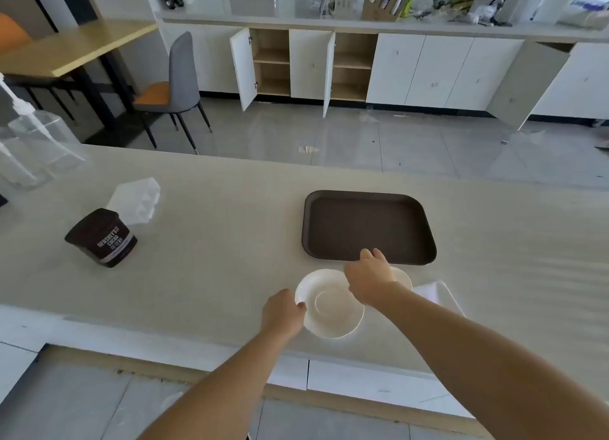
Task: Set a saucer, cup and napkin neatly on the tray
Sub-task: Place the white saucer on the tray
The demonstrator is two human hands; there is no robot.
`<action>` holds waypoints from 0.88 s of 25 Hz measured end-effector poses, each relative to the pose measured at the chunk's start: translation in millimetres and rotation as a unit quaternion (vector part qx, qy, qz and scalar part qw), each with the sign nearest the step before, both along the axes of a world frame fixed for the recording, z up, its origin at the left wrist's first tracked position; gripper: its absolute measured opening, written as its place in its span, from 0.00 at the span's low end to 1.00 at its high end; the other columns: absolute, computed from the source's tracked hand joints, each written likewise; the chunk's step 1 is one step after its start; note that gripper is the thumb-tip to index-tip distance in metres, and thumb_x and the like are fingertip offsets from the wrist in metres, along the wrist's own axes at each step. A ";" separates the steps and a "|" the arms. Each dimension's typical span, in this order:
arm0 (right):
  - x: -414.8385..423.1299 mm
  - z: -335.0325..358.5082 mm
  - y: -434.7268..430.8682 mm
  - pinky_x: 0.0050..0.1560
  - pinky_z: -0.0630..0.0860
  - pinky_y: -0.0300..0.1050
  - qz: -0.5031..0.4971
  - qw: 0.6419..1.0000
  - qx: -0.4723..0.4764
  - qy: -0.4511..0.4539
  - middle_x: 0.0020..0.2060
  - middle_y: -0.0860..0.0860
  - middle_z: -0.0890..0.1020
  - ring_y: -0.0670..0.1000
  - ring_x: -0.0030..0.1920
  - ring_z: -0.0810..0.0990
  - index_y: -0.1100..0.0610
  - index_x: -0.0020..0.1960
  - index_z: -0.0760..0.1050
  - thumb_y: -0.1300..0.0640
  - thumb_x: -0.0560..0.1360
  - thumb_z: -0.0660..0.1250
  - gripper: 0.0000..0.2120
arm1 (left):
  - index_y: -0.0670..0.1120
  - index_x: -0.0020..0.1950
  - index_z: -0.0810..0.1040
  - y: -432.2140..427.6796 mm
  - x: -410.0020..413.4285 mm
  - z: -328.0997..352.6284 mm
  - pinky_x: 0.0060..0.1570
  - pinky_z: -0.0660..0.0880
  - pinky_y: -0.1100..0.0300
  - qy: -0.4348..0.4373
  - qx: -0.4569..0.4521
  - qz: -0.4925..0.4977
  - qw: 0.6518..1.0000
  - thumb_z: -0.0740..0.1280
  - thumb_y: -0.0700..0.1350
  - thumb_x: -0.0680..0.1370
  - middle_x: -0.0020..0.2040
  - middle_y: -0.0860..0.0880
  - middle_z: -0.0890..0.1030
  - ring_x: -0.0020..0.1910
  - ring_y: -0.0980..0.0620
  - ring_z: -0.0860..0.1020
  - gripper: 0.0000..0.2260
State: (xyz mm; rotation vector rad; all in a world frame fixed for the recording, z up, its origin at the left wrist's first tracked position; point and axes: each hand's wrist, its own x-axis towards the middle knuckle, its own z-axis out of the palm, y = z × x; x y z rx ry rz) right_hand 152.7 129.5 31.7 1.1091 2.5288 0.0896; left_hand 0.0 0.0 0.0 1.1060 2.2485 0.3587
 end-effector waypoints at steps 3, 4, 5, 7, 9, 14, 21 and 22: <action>-5.8 -7.6 2.6 0.74 0.51 0.62 0.013 0.999 -0.001 -0.052 0.54 0.52 0.82 0.55 0.64 0.68 0.52 0.58 0.78 0.56 0.74 0.69 0.12 | 0.44 0.50 0.73 3.9 2.5 -9.0 0.44 0.79 0.50 -0.076 0.001 0.080 0.994 0.63 0.42 0.75 0.47 0.43 0.83 0.42 0.42 0.83 0.05; -8.4 -9.6 3.2 0.74 0.49 0.64 0.017 0.999 0.000 -0.052 0.52 0.53 0.82 0.56 0.64 0.68 0.52 0.57 0.78 0.57 0.73 0.69 0.12 | 0.43 0.48 0.73 4.2 5.0 -8.9 0.44 0.82 0.48 -0.109 -0.004 0.104 0.989 0.63 0.40 0.74 0.44 0.43 0.84 0.39 0.41 0.85 0.05; -11.3 -10.9 4.7 0.75 0.48 0.65 0.018 0.998 -0.002 -0.054 0.51 0.53 0.82 0.57 0.64 0.68 0.53 0.54 0.78 0.58 0.72 0.69 0.11 | 0.42 0.48 0.75 4.4 6.6 -10.8 0.42 0.83 0.47 -0.141 -0.005 0.124 0.982 0.63 0.39 0.72 0.40 0.42 0.84 0.35 0.41 0.85 0.06; -15.2 -13.2 5.8 0.75 0.46 0.67 0.014 0.999 -0.004 -0.051 0.48 0.52 0.82 0.57 0.63 0.68 0.53 0.50 0.76 0.59 0.71 0.69 0.08 | 0.41 0.47 0.77 3.2 8.8 -11.7 0.35 0.83 0.45 -0.191 0.008 0.157 0.969 0.61 0.36 0.69 0.38 0.41 0.84 0.32 0.42 0.84 0.09; -18.7 -17.9 7.1 0.74 0.44 0.68 0.003 0.999 -0.013 -0.041 0.46 0.52 0.81 0.57 0.62 0.69 0.53 0.49 0.76 0.59 0.71 0.69 0.07 | 0.40 0.48 0.77 3.8 8.5 -12.0 0.31 0.83 0.45 -0.232 0.022 0.202 0.951 0.59 0.34 0.69 0.43 0.40 0.83 0.37 0.40 0.84 0.11; -30.5 -20.1 16.9 0.75 0.53 0.59 -0.006 0.999 -0.027 0.034 0.48 0.54 0.79 0.57 0.58 0.73 0.55 0.51 0.78 0.64 0.71 0.65 0.10 | 0.47 0.46 0.75 14.2 -7.3 -2.5 0.33 0.84 0.46 -0.261 0.064 0.270 0.925 0.62 0.33 0.75 0.47 0.45 0.79 0.47 0.39 0.81 0.10; -30.6 -8.6 45.5 0.42 0.74 0.49 -0.105 0.965 -0.115 0.210 0.45 0.53 0.72 0.56 0.44 0.73 0.61 0.45 0.74 0.71 0.70 0.62 0.08 | 0.43 0.56 0.77 44.5 -21.6 14.9 0.32 0.83 0.49 -0.259 0.111 0.275 0.919 0.61 0.33 0.75 0.53 0.43 0.79 0.45 0.42 0.82 0.13; -29.5 -7.6 51.3 0.43 0.76 0.49 -0.116 0.960 -0.121 0.223 0.46 0.54 0.72 0.57 0.44 0.75 0.61 0.46 0.75 0.71 0.70 0.62 0.09 | 0.43 0.57 0.77 50.8 -22.9 16.8 0.32 0.83 0.49 -0.261 0.114 0.274 0.919 0.62 0.33 0.75 0.53 0.43 0.79 0.45 0.42 0.82 0.14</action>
